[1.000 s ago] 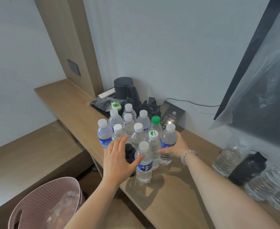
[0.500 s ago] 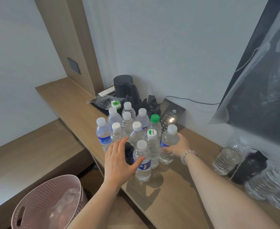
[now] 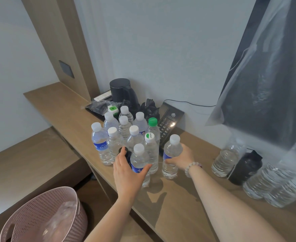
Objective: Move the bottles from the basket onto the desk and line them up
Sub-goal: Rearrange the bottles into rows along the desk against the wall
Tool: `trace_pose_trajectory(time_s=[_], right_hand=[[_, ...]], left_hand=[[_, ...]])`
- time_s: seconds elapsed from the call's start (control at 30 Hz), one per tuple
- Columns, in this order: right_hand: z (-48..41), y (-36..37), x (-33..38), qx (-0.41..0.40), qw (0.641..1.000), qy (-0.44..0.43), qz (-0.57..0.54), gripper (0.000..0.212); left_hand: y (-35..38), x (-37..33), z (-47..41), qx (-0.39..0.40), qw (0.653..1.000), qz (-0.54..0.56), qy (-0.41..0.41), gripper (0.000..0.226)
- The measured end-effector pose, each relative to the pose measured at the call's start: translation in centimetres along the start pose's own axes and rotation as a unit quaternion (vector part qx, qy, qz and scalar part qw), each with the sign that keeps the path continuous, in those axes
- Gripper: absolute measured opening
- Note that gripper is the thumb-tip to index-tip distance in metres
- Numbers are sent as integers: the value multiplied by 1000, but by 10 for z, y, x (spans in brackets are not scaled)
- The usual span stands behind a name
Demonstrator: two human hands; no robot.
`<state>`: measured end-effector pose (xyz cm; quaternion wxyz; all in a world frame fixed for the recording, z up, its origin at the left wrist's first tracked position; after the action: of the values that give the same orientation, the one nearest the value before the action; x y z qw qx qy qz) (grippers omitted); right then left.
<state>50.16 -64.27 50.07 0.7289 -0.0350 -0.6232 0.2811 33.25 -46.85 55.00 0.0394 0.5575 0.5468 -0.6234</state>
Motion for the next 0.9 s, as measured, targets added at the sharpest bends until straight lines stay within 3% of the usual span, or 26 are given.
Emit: trace_pose_trajectory(time_s=[0.27,0.6,0.77,0.9], right_hand=[[13,-7,-14,-3,1000,14,-14,63],[22,-13,-19,-4,1000,7,-7,60],[27,-16,-21,-1,1000,15,2,68],[34,-20,-23,-8,1000,17,1,68]], left_hand=[[28,-1,11,34,997,30,-65,108],[30,3,2,15,996,19,-87,83],[33,3,3,62,992,30,-109,80],[42,-8,6,116,990,-12,-76,77]])
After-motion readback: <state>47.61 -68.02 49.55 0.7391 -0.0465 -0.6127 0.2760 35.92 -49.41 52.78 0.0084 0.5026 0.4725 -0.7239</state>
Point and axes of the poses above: each hand's wrist, its own z-axis away from the middle knuckle, its own y-axis out of the palm, x = y × z, the point moved 9 cm from there along -z, towards the middle knuckle, and after that the axes turned 2 degrees about -z, right-handed, at the moved point
